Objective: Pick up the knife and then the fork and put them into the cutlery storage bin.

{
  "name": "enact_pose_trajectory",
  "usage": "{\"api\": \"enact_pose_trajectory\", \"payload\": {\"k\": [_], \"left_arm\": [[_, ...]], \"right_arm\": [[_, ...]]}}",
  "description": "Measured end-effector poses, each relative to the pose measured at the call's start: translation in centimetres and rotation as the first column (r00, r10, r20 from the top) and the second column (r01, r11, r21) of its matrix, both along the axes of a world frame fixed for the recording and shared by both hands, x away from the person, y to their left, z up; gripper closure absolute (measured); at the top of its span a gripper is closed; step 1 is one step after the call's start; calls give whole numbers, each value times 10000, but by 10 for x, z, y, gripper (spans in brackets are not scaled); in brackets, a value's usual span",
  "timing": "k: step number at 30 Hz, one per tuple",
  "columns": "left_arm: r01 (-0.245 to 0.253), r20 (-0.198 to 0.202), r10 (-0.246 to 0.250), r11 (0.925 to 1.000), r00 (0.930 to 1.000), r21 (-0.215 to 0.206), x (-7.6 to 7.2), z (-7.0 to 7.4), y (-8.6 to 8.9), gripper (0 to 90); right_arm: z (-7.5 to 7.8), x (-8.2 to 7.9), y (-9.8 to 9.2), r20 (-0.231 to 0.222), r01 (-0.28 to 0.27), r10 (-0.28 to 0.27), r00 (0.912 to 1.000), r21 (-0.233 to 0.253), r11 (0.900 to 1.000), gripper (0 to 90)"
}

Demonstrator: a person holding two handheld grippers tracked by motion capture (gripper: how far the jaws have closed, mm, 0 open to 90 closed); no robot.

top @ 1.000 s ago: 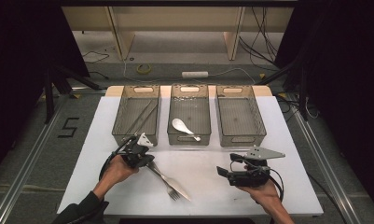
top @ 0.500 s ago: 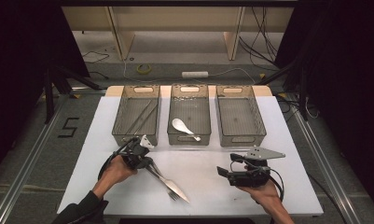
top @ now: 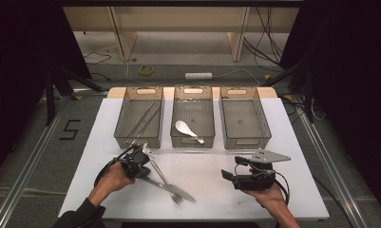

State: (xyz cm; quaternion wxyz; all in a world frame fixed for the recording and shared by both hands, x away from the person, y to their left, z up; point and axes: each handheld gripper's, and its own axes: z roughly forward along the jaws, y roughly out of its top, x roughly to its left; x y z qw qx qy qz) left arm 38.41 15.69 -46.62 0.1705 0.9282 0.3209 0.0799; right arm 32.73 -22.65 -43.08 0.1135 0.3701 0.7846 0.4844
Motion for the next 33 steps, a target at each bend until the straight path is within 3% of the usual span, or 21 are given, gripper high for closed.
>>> {"api": "enact_pose_trajectory", "payload": {"k": [5, 13, 19, 25, 29, 33], "left_arm": [[169, -234, -162, 9994, 9996, 307, -6, 2, -1, 883], [514, -1039, -421, 9948, 9937, 879, -21, 4, -1, 885], [763, -1459, -615, 9923, 9874, 977, -29, 5, -3, 887], [849, -1506, -708, 9924, 9861, 892, -31, 5, -4, 883], [906, -1356, -765, 9907, 9878, 1011, -31, 9, -4, 790], [1037, -1413, -929, 9920, 9856, 713, -35, 16, -4, 658]], "right_arm": [[0, 0, 0, 32, 14, -14, 10000, -32, 10000, 251], [0, 0, 1, 57, -23, 23, 10000, -89, 10000, 252], [0, 0, 1, 15, -29, 29, 10000, -107, 9999, 252], [0, 0, 2, 3, -65, 65, 10000, -120, 9999, 252], [-1, 0, 2, 5, -71, 71, 10000, -124, 9999, 252], [-1, 0, 2, -21, -83, 83, 10000, -129, 9999, 252]]}}
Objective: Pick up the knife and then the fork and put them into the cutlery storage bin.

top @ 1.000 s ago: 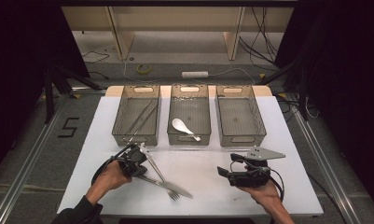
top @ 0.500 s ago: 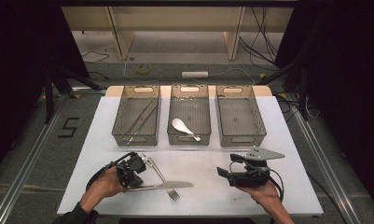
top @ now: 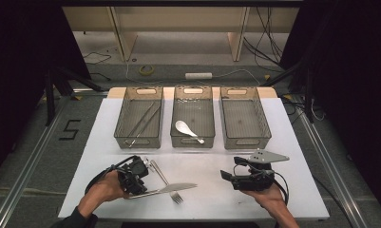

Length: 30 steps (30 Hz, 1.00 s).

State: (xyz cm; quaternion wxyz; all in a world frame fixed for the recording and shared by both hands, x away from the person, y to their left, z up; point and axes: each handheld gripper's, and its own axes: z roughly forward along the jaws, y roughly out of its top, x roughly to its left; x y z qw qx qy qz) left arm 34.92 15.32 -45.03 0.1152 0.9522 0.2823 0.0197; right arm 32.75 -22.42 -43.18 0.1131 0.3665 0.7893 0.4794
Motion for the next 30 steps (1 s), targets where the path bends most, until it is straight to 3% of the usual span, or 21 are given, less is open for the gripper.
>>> {"api": "enact_pose_trajectory", "payload": {"k": [5, 11, 15, 20, 30], "left_arm": [[70, -187, -70, 10000, 9998, 9, -2, -3, -3, 479], [110, -243, -111, 9999, 9996, -49, -4, -6, -4, 431], [151, -178, -152, 9999, 9997, -59, -6, -9, -4, 447], [693, -144, -690, 9974, 9975, 196, -9, -11, -6, 535], [1049, 68, -1051, 9941, 9944, 286, -11, -11, -9, 671]], "right_arm": [[0, 0, 0, -1, -12, 12, 10000, -11, 10000, 252], [0, 0, 0, -26, -2, 2, 10000, -4, 10000, 252], [0, 0, 0, -22, -13, 13, 10000, -9, 10000, 252], [0, 0, 0, -39, -3, 3, 10000, -5, 10000, 252], [-1, 1, 0, -75, -37, 37, 10000, -48, 10000, 252]]}}
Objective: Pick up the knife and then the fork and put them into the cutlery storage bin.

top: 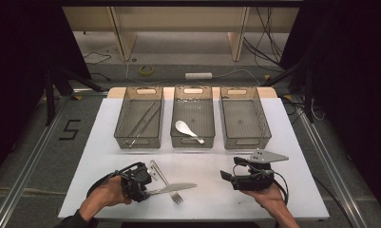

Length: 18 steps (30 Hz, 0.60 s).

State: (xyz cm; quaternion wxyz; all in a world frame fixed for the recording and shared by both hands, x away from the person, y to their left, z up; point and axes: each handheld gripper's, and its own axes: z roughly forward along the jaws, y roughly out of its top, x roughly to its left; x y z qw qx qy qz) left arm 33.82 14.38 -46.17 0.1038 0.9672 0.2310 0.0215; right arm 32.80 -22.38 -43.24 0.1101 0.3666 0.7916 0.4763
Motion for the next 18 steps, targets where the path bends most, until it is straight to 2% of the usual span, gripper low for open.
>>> {"api": "enact_pose_trajectory", "payload": {"k": [9, 18], "left_arm": [[334, -11, -334, 9991, 9994, 274, -1, 1, -3, 718], [671, -43, -670, 9974, 9977, 262, -2, 1, -3, 764]], "right_arm": [[0, 0, 1, -16, -26, 26, 10000, 10, 10000, 253], [0, 0, 1, -22, -24, 24, 10000, -3, 10000, 253]]}}
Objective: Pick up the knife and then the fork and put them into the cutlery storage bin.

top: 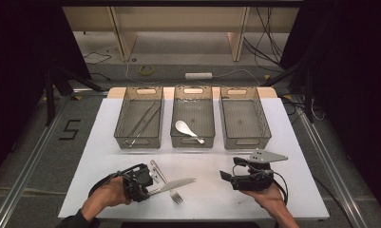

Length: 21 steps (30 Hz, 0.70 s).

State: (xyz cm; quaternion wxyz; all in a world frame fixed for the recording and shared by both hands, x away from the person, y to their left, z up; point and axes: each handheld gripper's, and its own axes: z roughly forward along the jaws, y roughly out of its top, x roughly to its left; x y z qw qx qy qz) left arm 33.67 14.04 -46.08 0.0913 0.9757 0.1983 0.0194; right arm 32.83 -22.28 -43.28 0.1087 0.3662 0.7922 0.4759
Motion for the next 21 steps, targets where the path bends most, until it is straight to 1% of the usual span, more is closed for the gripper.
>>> {"api": "enact_pose_trajectory", "payload": {"k": [11, 13, 17, 21], "left_arm": [[20, 44, -20, 10000, 10000, -77, -1, 0, 1, 780], [-104, 31, 105, 9997, 9999, -223, 0, 0, 1, 782], [-170, -76, 167, 9991, 9998, -393, 2, 0, 3, 784], [-400, -96, 395, 9972, 9992, -626, 3, 0, 3, 785]], "right_arm": [[0, 0, 1, -16, -14, 14, 10000, -17, 10000, 254], [0, 0, 1, 1, -28, 28, 10000, -20, 10000, 255], [0, 0, 1, 2, -21, 21, 10000, -5, 10000, 254], [0, 0, 0, 19, -25, 25, 10000, 4, 10000, 256]]}}
